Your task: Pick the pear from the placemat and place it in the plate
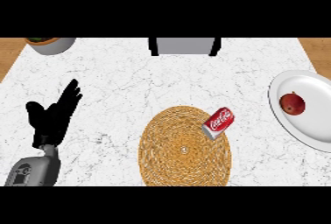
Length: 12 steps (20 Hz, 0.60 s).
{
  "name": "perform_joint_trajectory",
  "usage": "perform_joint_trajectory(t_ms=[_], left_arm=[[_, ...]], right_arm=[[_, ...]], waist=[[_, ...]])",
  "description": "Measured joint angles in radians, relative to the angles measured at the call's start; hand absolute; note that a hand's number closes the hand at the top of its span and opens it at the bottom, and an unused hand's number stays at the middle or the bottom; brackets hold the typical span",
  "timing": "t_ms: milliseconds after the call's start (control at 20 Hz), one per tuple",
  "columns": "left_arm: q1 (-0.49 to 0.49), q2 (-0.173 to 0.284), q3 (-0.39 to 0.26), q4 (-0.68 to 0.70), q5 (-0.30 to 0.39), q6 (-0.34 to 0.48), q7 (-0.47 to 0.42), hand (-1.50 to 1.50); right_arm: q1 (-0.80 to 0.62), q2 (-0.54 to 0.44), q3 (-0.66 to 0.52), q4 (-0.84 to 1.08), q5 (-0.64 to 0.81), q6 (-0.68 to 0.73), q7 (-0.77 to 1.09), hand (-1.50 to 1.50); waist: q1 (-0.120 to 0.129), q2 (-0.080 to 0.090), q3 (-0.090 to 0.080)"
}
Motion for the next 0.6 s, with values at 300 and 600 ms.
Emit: perform_joint_trajectory(t_ms=[300,600], left_arm=[[0.005,-0.008,-0.002,0.008,-0.001,-0.012,-0.010,0.00],[0.000,-0.013,-0.007,-0.020,-0.016,0.004,0.020,0.00]], right_arm=[[0.000,-0.071,0.024,0.106,0.005,-0.029,-0.059,-1.50],[0.005,-0.117,0.055,0.178,0.021,-0.061,-0.099,-1.50]], waist=[[0.005,0.002,0.001],[0.008,0.003,0.002]])
